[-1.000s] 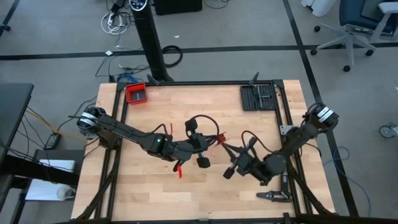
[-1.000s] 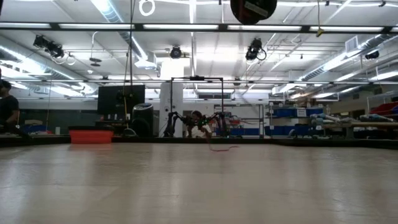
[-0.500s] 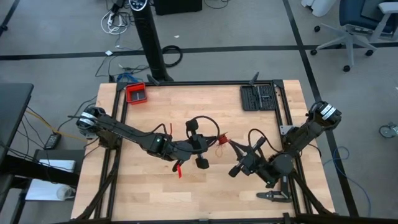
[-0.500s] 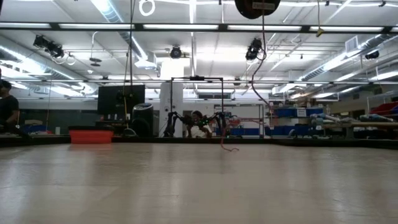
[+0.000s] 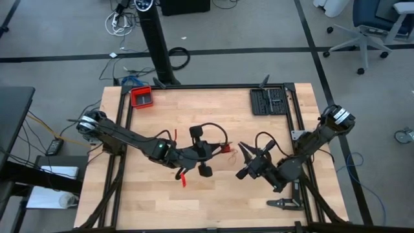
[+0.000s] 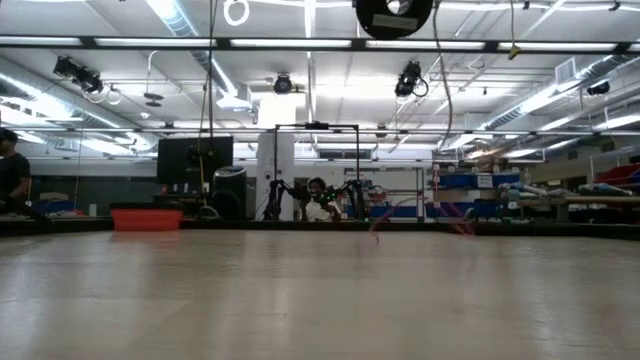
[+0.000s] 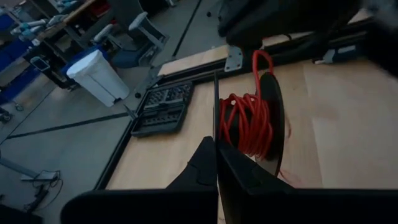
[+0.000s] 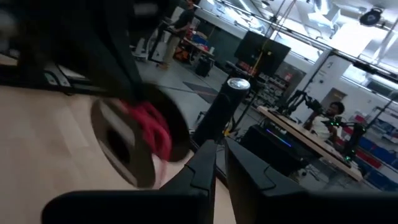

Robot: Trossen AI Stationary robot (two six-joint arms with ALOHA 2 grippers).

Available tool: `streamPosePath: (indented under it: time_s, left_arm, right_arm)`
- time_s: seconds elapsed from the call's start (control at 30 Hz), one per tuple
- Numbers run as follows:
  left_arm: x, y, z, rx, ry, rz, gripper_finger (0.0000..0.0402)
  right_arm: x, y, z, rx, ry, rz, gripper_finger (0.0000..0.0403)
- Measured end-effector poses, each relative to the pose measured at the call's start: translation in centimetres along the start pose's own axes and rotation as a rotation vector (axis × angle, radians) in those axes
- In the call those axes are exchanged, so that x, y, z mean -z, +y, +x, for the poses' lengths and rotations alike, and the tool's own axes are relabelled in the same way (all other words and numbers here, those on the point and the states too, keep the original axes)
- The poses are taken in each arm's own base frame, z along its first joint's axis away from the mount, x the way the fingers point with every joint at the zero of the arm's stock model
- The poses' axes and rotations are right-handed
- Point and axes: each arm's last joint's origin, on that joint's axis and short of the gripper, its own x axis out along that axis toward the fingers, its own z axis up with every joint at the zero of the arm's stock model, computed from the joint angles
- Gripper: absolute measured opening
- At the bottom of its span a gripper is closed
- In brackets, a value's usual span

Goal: Coil cords
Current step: Coil the red wire onto the spool

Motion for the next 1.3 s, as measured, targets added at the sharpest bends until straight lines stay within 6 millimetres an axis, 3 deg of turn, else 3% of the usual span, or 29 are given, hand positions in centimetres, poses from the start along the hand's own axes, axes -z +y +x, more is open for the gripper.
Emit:
streamPosePath:
  time_s: [0.3, 0.9, 1.13, 1.3]
  left_arm:
    - [-0.4, 0.5, -1.4, 0.042, 0.005, -0.018, 0.0001]
    - [-0.4, 0.4, -1.5, 0.089, 0.006, -0.062, 0.0001]
    - [-0.4, 0.9, -1.1, 0.074, 0.004, -0.082, 0.0001]
    - [-1.0, 0.9, -1.1, 0.074, -0.046, -0.117, 0.0001]
  right_arm:
    - [3.6, 0.2, 0.3, 0.007, 0.002, 0.087, 0.0031]
    - [11.0, -1.1, 1.9, 0.019, 0.003, 0.393, 0.0024]
    - [9.9, -1.4, 0.6, -0.155, -0.073, 0.438, 0.0023]
    - [8.1, -3.2, -0.9, -0.144, -0.086, 0.413, 0.0022]
